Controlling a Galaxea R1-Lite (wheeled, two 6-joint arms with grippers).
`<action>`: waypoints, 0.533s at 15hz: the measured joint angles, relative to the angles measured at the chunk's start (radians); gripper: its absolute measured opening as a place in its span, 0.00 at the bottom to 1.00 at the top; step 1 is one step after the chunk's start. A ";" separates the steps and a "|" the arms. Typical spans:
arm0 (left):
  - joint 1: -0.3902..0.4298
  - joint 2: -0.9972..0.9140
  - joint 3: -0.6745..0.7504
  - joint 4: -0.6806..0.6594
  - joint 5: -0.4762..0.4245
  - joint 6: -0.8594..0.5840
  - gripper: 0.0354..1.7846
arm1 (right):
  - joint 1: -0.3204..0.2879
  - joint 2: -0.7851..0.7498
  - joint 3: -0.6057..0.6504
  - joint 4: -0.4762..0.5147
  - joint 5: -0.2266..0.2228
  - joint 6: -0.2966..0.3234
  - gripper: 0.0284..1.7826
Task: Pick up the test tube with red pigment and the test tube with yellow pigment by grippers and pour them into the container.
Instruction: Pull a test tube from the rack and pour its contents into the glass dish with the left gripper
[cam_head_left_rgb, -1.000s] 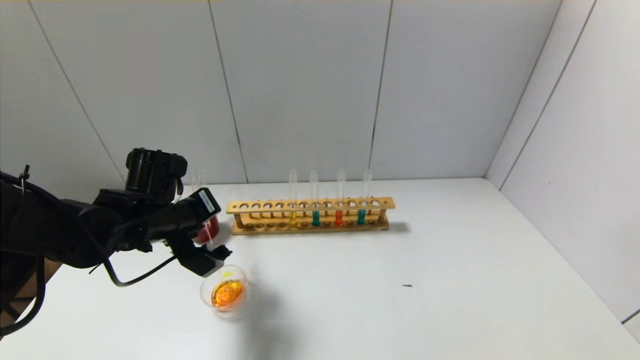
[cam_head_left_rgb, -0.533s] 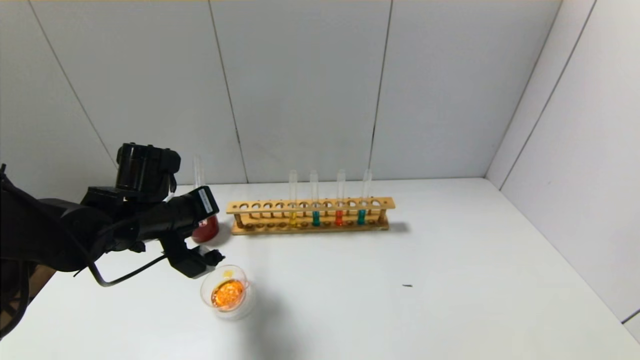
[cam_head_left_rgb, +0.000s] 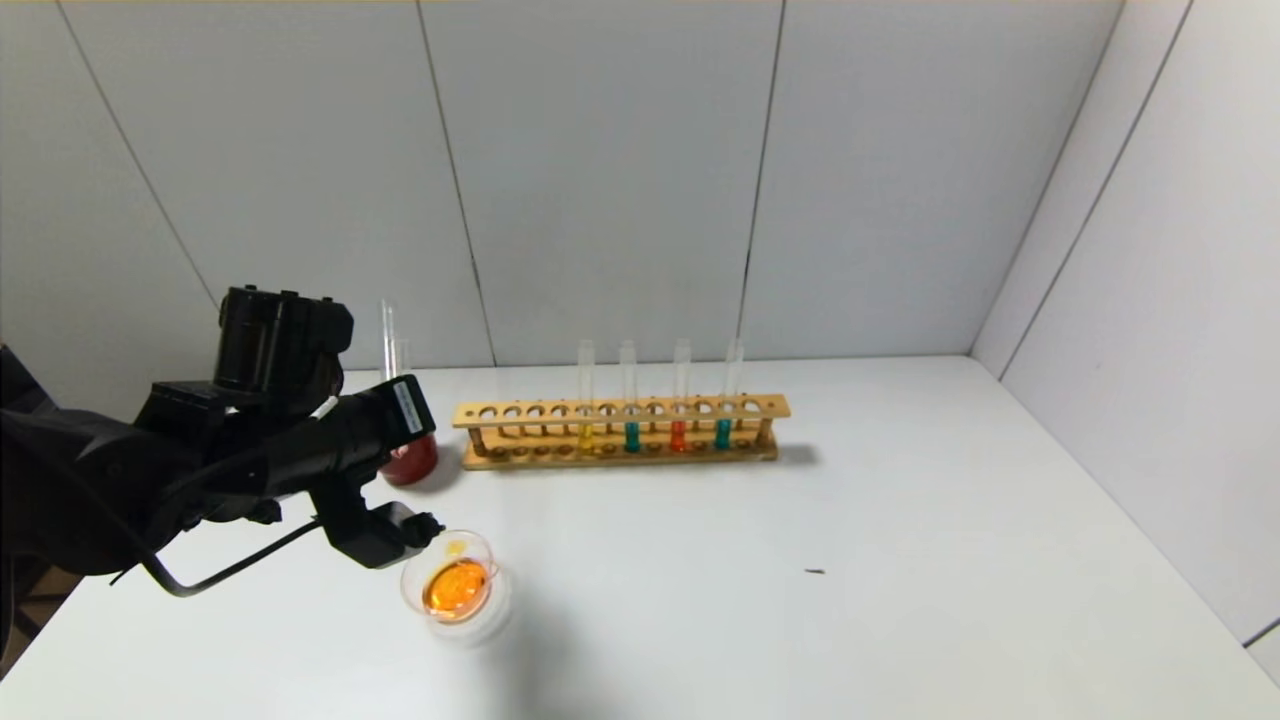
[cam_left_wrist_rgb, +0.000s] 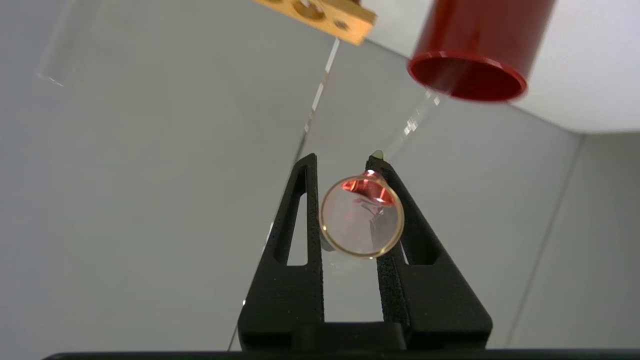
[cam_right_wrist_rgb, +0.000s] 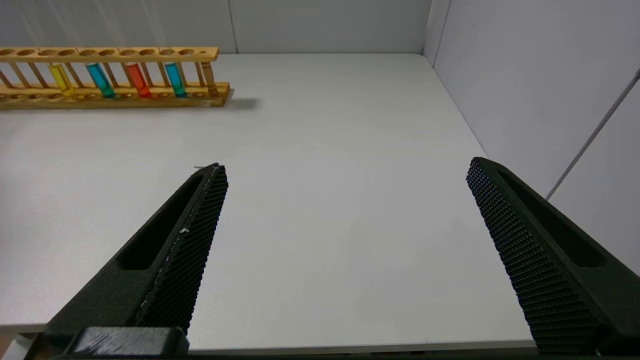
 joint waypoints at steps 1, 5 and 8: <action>-0.017 -0.013 0.015 -0.018 0.045 0.003 0.18 | 0.000 0.000 0.000 0.000 0.000 0.000 0.98; -0.042 -0.042 0.064 -0.145 0.087 0.070 0.18 | 0.000 0.000 0.000 0.000 0.000 0.000 0.98; -0.045 -0.053 0.080 -0.155 0.084 0.077 0.18 | 0.000 0.000 0.000 0.000 0.000 0.000 0.98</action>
